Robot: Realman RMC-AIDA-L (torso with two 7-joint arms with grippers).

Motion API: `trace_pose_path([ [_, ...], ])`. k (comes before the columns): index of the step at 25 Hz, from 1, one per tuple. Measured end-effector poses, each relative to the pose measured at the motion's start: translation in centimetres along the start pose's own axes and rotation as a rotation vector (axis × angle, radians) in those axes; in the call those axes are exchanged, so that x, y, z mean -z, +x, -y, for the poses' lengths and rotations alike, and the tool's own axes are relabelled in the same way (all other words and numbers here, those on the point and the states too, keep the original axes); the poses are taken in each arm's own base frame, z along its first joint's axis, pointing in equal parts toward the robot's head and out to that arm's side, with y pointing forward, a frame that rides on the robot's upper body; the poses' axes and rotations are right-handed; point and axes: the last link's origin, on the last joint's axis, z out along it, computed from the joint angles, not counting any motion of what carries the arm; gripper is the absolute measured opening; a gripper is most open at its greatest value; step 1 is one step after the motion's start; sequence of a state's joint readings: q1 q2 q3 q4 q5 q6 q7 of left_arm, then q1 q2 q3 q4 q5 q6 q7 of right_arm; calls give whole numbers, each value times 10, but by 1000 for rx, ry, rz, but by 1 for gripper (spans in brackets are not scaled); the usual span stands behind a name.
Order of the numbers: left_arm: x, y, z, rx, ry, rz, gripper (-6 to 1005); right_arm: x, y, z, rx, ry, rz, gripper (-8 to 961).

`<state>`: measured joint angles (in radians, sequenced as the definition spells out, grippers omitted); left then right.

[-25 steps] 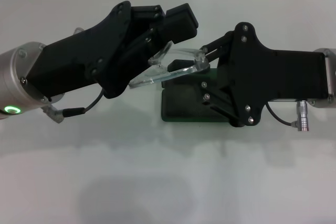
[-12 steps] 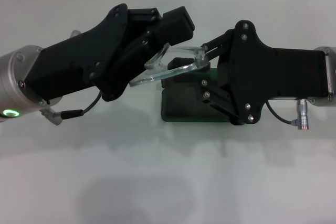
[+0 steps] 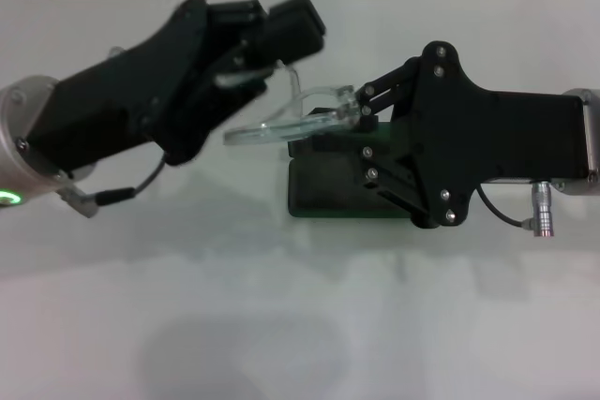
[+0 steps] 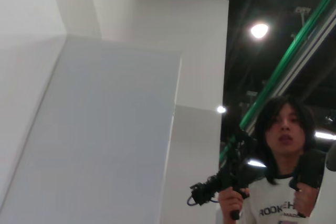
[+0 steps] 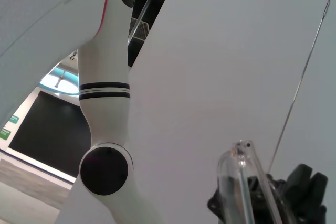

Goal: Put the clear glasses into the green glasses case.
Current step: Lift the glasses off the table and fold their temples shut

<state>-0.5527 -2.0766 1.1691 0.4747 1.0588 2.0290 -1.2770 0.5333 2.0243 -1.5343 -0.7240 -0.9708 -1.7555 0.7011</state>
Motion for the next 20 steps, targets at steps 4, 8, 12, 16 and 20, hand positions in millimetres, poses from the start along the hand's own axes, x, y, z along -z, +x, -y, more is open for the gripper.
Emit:
trace_pose_path([
  [4,13,10,2,-38,53,-20,49,1,1,-2,-8,4,0,46],
  [8,37,24,1,-91,138,-41,49,3,1,-4,-17,15,-3,46],
  [12,61,34,-5,-135,228,-67,49,5,2,-5,-30,24,-10,46],
  [16,77,37,-12,-155,293,-86,49,4,6,-2,-76,38,-40,46],
  [20,75,35,-12,-149,287,-82,49,3,7,-1,-85,30,-48,46],
])
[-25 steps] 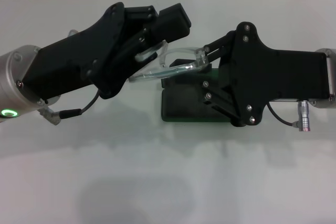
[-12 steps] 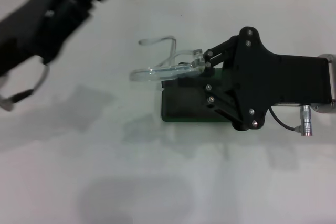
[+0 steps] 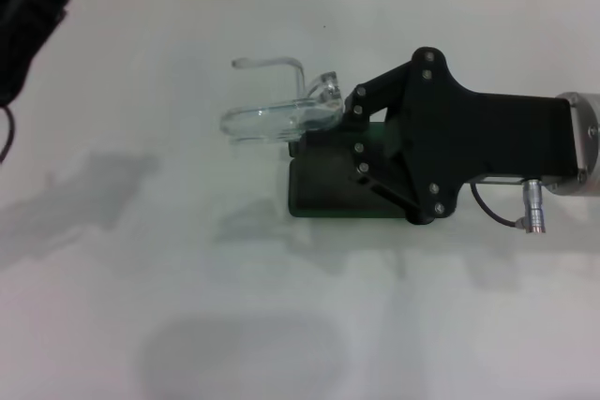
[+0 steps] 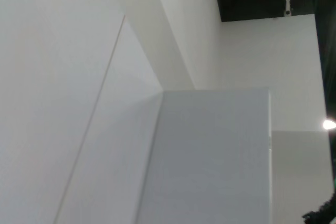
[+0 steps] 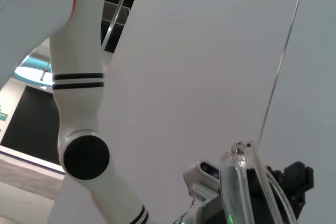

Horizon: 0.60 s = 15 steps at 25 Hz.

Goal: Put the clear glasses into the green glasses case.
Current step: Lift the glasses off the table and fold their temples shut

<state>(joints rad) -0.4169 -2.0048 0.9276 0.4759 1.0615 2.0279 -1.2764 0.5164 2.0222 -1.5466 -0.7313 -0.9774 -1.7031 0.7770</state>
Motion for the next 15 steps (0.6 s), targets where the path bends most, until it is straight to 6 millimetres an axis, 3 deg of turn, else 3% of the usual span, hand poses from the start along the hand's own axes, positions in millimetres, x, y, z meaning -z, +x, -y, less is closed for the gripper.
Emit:
trace_pose_path([
  [9,-40,-17,-14,21,-216,95,49,-7,6,8,-34,9,-40,47],
  [15,-47,-17,-16,21,-245,99,49,-6,9,10,-37,27,-58,47],
])
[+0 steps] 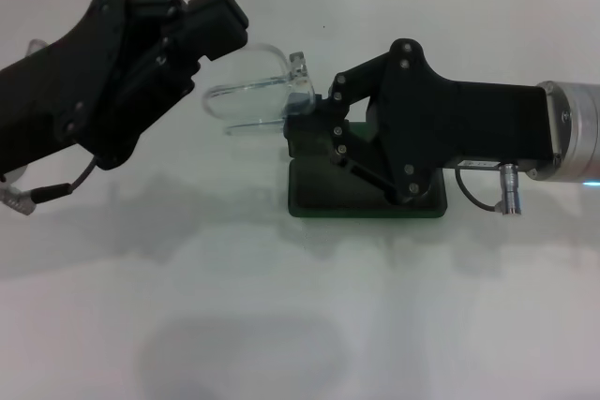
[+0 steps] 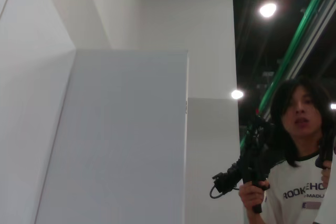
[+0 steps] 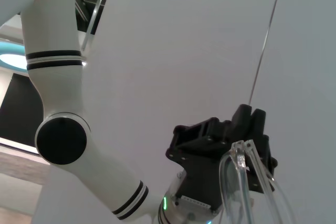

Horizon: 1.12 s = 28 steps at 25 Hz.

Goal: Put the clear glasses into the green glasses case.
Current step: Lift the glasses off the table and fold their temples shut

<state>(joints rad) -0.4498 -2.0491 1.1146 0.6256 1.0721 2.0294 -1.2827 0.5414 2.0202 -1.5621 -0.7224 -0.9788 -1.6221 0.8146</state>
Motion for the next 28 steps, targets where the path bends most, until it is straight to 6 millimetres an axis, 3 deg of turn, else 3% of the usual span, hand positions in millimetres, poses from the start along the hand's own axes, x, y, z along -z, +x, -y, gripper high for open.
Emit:
trace_pose_path([
  [17,7,3,4,-19,45,-26,49,-2,0,0,3,-7,-4,48],
  [28,-2,-4,5,6,9,8,48,-3,-1,0,5,-13,0,49],
])
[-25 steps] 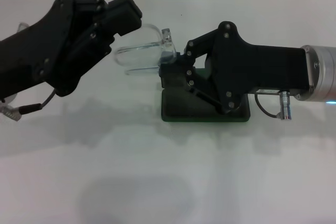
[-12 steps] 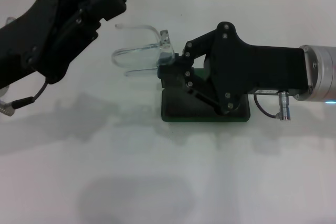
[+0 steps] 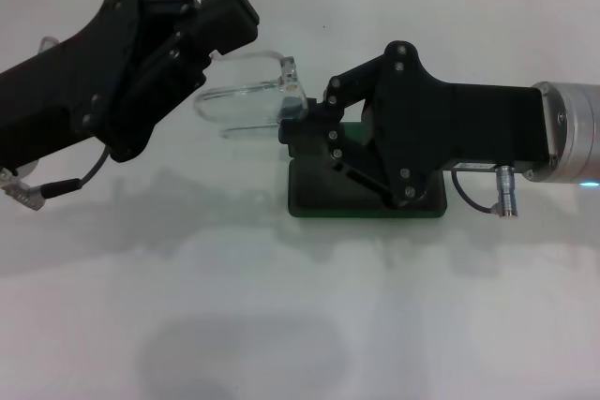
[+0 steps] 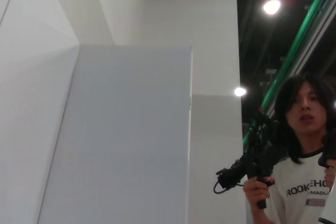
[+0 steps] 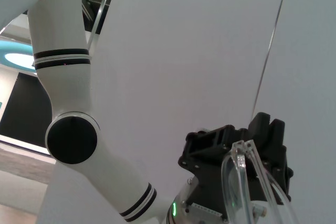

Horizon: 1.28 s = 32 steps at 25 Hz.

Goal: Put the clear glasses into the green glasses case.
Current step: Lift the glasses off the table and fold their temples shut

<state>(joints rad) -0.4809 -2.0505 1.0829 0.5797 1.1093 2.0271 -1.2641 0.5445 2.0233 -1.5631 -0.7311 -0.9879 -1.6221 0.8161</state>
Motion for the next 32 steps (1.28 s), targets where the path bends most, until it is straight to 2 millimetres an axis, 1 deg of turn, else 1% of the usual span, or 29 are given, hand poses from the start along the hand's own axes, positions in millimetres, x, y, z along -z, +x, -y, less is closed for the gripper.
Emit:
trace_pose_path([
  [26,0,-4,-3,17,-10,15,48,2,1,-1,-4,10,2,50],
  [32,3,-1,-2,4,6,1,49,2,0,-2,-3,8,5,51],
])
